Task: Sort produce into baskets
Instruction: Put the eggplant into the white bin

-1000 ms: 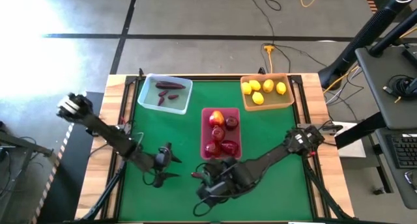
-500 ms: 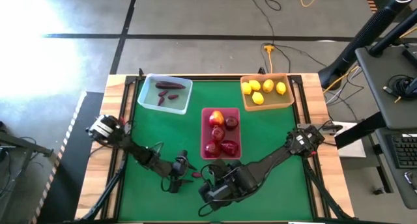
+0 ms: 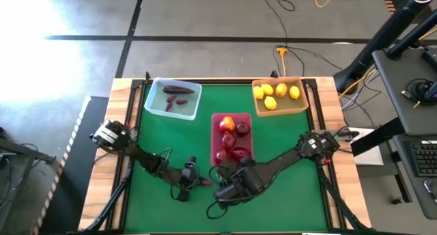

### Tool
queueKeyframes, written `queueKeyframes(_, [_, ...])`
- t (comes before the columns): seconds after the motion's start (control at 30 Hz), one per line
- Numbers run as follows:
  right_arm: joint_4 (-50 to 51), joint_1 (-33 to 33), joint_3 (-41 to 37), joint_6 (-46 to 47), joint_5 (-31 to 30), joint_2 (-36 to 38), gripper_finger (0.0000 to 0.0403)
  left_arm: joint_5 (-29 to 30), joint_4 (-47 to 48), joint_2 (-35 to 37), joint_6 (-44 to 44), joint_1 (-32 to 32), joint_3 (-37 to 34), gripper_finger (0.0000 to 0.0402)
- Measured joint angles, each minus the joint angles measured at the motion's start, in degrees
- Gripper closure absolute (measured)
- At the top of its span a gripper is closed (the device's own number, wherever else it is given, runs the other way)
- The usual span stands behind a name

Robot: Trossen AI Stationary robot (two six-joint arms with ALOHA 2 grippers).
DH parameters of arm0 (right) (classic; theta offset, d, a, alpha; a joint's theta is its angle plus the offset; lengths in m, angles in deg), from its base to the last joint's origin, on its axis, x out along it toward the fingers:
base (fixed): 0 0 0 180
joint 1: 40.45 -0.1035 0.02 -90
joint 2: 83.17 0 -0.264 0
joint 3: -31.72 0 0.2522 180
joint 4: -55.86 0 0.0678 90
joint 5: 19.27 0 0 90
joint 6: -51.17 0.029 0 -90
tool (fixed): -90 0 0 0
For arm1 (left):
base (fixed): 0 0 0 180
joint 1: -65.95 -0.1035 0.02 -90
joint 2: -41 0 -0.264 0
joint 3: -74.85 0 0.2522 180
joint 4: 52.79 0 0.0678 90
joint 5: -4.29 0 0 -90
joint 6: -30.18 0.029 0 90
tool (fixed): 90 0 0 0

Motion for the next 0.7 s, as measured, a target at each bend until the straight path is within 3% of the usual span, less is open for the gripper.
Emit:
queueKeyframes(0.1, [1.08, 2.31, -0.10, -4.26, 0.57, 0.98, 0.0160, -4.73, 7.73, 6.73, -4.01, 0.06, -1.02, 0.0351])
queueKeyframes(0.2, [1.36, 5.72, -0.11, -11.27, 0.49, 3.80, 0.0159, -6.71, 14.79, 17.95, -7.15, 0.46, -2.15, 0.0351])
queueKeyframes(0.27, [1.29, 8.39, -0.04, -18.11, 0.14, 5.93, 0.0157, -4.34, 22.63, 26.10, -8.25, 0.37, -2.43, 0.0351])
queueKeyframes(0.4, [1.01, 13.83, -0.11, -35.82, -5.89, 8.79, 0.0159, 7.38, 47.78, 40.54, -11.69, -2.02, -0.25, 0.0351])
queueKeyframes(0.53, [-1.90, 20.13, -0.15, -54.08, -8.15, 10.70, 0.0163, 13.27, 69.37, 49.43, -18.66, -10.41, 5.82, 0.0351])
queueKeyframes(0.7, [-9.00, 28.80, -1.23, -66.97, -6.92, 11.66, 0.0163, 13.43, 78.92, 52.85, -20.25, -27.53, 11.11, 0.0351])
